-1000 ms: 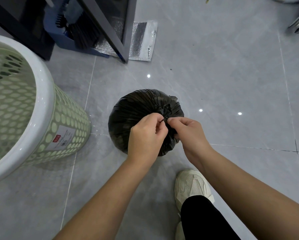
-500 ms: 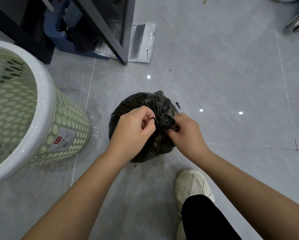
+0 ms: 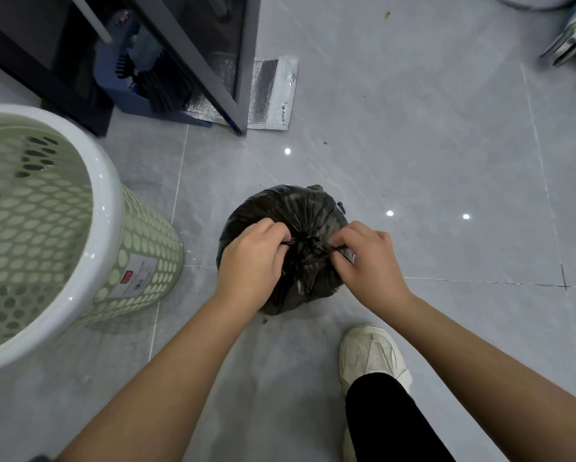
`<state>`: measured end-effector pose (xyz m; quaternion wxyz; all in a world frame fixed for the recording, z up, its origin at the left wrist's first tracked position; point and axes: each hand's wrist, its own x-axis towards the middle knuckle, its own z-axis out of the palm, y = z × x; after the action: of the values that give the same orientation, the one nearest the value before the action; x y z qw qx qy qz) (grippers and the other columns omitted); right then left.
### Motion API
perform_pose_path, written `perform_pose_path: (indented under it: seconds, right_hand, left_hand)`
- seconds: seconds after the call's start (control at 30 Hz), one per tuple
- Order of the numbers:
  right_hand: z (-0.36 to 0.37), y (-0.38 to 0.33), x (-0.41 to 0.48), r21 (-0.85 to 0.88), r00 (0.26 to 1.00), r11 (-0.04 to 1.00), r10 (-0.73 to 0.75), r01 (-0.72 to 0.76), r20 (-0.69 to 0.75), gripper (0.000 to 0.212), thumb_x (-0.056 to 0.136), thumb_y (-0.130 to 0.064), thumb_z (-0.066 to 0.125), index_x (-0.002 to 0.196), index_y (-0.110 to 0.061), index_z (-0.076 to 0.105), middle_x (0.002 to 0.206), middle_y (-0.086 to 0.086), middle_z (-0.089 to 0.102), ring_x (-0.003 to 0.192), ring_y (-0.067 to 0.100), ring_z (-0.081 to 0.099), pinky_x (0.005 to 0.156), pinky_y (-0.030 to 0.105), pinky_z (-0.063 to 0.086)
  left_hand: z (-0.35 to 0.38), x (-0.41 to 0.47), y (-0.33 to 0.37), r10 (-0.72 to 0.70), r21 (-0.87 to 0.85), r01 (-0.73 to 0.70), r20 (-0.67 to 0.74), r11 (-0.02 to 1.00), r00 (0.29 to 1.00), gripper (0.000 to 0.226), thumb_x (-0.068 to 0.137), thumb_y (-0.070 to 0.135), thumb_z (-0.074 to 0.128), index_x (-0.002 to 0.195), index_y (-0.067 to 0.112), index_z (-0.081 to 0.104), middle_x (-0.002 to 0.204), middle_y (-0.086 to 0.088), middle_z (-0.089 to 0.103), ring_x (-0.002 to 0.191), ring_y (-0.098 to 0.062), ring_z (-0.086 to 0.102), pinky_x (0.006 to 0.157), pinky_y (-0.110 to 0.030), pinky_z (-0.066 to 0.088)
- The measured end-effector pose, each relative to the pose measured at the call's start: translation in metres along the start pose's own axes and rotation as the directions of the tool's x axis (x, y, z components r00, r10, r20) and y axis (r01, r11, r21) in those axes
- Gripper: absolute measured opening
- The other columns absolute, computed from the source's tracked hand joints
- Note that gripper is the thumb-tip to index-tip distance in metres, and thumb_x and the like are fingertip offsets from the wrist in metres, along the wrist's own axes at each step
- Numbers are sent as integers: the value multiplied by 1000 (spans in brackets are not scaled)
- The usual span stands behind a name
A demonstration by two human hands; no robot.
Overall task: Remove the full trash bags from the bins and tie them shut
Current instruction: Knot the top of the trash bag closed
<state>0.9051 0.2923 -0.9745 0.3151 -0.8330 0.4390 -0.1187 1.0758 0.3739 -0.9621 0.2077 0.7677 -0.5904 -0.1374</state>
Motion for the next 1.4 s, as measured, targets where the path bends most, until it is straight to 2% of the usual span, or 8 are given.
perform_pose_path:
  seconds: [0.17,0.33,0.5,0.77,0.97,1.13,1.2,1.4]
  right_hand:
    - [-67,-52,-15,76,998,996,38,-41,45,17,78,-11,64,88,-24,57,77,-12,54,72,7,54,84,27,36]
    - [-178,-127,-56,57,989,996,59,-67,137,37,78,-13,61,114,-22,62,70,-17,45,65,5,48,70,22,36]
    - [-303,-200,-121,12,989,995,96,-98,114,16,82,-16,62,97,-17,68,69,-19,41,64,7,46,61,13,32]
    - [-482,-283,-227,-30,972,976,218,-216,86,11,84,-25,61,91,-17,62,71,-14,43,66,14,50,61,22,30]
    - [-561,-254,-285,-40,966,968,249,-247,72,19,78,-28,67,78,-18,51,90,-6,43,84,17,46,73,31,40]
    - [-634,-199,-310,-112,967,965,245,-237,69,29,80,-36,66,74,-24,41,73,-10,41,73,15,40,72,29,30]
    - [-668,-174,-314,-94,962,962,265,-258,70,34,79,-40,68,71,-24,39,66,-13,39,65,12,39,70,28,28]
    - [-766,-95,-320,11,935,935,355,-355,20,33,79,-30,72,72,-22,41,61,-13,41,57,4,38,67,25,25]
  left_hand:
    - [-75,-2,44,-2,-49,1,-24,999,1000,9,82,5,62,87,12,64,86,1,62,77,-19,59,61,-32,49]
    - [-177,-15,124,49,-59,-48,16,997,999,11,80,4,62,87,12,64,85,2,61,79,-17,58,65,-25,45]
    - [-292,-42,221,128,-58,-124,77,991,989,10,81,5,63,88,12,66,86,1,63,77,-19,60,64,-32,49]
    - [-423,-83,379,175,-67,-165,191,984,966,11,84,13,62,94,18,66,89,4,66,81,-21,62,66,-35,50]
    - [-428,-86,493,240,-88,-225,233,970,942,12,83,11,62,91,19,67,88,7,70,82,-18,63,70,-29,47]
    - [-404,-68,585,314,-83,-303,207,949,927,10,82,10,64,88,18,68,84,7,69,77,-17,62,69,-30,49]
    - [-391,-57,623,314,-80,-305,176,949,933,10,82,11,66,87,18,68,84,8,69,77,-14,61,68,-25,45]
    - [-351,-7,731,333,-103,-319,181,942,925,10,83,12,64,89,18,68,86,9,69,79,-14,62,69,-27,44]
